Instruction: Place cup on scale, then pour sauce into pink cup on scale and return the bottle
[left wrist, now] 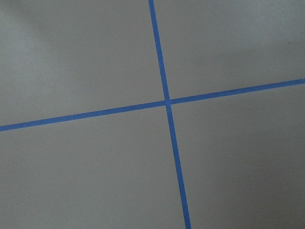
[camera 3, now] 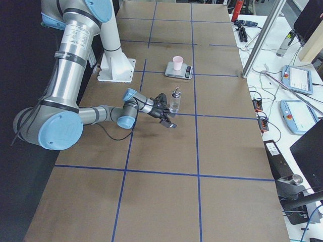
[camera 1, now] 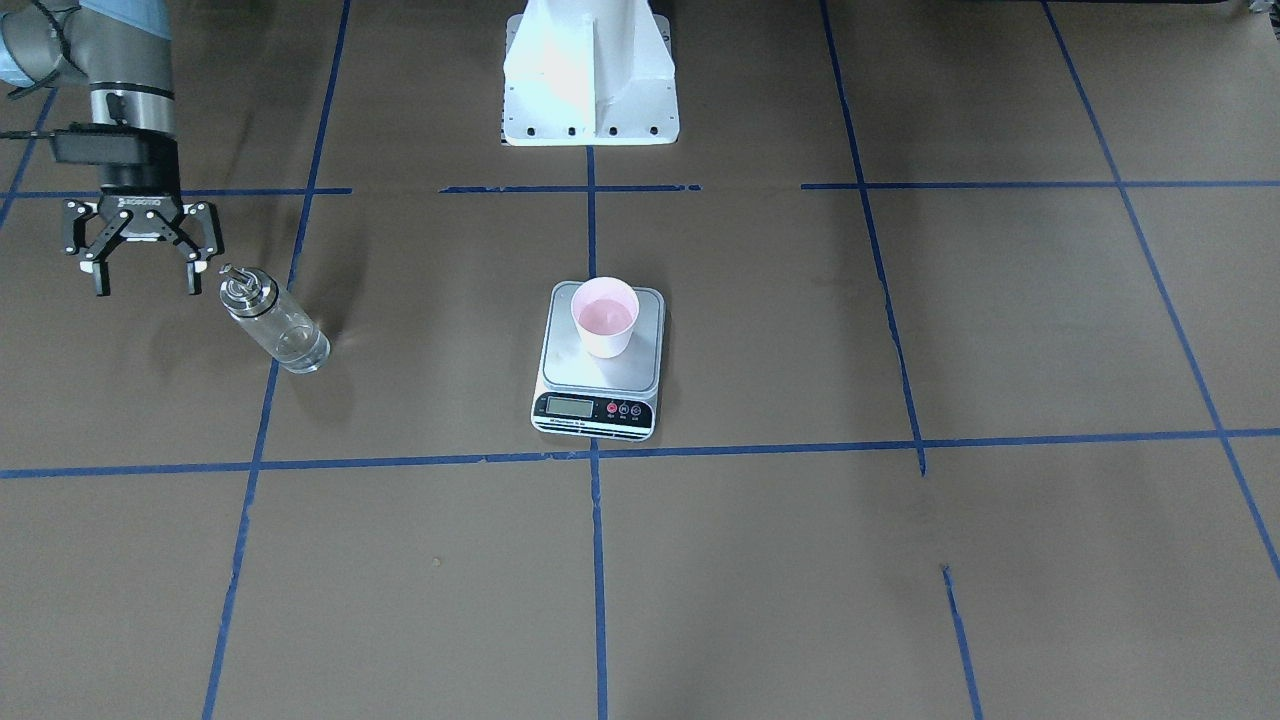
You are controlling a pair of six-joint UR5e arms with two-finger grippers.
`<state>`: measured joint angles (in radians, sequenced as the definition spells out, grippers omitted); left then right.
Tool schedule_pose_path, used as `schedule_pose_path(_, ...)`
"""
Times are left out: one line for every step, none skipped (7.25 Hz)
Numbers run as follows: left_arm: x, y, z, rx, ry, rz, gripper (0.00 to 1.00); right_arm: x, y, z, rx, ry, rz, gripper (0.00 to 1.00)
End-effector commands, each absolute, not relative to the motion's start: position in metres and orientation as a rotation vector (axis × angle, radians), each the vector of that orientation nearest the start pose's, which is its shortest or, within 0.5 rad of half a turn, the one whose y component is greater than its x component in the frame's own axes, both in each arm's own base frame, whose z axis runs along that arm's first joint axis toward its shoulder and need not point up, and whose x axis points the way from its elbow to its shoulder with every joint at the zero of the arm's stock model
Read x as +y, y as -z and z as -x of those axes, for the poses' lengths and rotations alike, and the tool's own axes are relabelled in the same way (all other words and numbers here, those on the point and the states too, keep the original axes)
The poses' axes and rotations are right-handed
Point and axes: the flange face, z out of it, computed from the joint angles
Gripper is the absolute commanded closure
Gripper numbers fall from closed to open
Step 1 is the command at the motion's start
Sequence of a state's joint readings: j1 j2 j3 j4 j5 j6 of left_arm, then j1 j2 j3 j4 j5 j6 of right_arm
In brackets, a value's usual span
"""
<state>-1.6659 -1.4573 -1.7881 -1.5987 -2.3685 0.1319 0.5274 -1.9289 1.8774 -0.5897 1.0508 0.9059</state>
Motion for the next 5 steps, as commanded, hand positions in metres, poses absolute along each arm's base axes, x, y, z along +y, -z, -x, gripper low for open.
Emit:
schedule_pose_path(-0.442,-0.6,0.104,0.779,-0.088,-0.216,0.0,-0.386,-0.583,0.139,-0.496,-0.111,-0.728,0.0)
schedule_pose_path(-0.442,-0.599,0.104,0.779,-0.09,-0.216,0.0,-0.398,-0.605,0.086,-0.517,-0.128,-0.611,0.0)
schedule_pose_path(-0.443,-0.599,0.104,0.779,-0.09,-0.217,0.0,-0.429,-0.61,0.047,-0.52,-0.034,-0.513,0.0)
schedule_pose_path(-0.443,-0.6,0.104,0.779,-0.09,-0.215,0.0,-0.444,-0.614,0.002,-0.5,0.067,-0.436,0.0)
schedule_pose_path(-0.442,-0.6,0.104,0.777,-0.091,-0.216,0.0,-0.457,-0.609,-0.031,-0.558,0.034,-0.286,0.0)
